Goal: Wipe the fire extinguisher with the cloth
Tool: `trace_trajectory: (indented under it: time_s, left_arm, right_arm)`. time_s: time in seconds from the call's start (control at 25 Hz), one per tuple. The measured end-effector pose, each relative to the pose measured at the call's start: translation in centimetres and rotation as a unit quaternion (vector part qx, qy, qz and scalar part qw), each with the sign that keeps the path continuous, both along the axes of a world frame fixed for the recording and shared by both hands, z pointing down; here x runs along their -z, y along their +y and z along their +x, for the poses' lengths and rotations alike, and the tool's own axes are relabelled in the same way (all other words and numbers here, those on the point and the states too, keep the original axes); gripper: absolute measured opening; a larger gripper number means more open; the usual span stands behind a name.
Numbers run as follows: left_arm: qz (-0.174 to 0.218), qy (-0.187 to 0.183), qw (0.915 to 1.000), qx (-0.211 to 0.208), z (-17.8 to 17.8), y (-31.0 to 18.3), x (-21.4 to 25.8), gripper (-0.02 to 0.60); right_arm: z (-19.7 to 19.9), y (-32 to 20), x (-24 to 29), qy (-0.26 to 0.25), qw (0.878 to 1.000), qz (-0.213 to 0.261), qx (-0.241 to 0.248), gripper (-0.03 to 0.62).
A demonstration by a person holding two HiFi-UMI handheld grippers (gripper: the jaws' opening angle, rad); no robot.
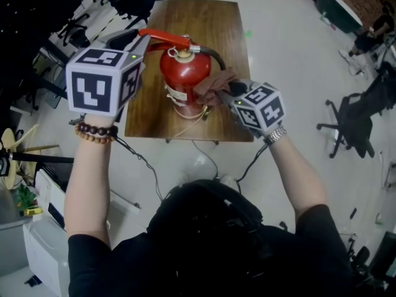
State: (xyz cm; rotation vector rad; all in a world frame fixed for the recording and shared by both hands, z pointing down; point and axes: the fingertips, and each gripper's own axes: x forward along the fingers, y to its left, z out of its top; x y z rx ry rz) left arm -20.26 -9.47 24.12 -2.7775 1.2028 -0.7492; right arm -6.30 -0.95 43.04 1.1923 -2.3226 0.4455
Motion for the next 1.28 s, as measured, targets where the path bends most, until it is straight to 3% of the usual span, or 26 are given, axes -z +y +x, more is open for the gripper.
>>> trace_trajectory:
  time_s: [0.72, 1.28]
  left_arm:
    - [-0.017, -0.013, 0.9993, 0.031, 0.0, -0.4, 0.0, 0.078]
    - [-0.015, -0.023, 0.9973, 0.068, -0.2, -0.3, 0.0, 0.078]
  right_arm:
    - [-0.6, 0.6, -12.7, -0.007, 0.994, -0.113, 0.002, 0.081]
    - [-1.0, 0.9, -19.3, 0.024, 0.987, -0.162, -0.001, 0.081]
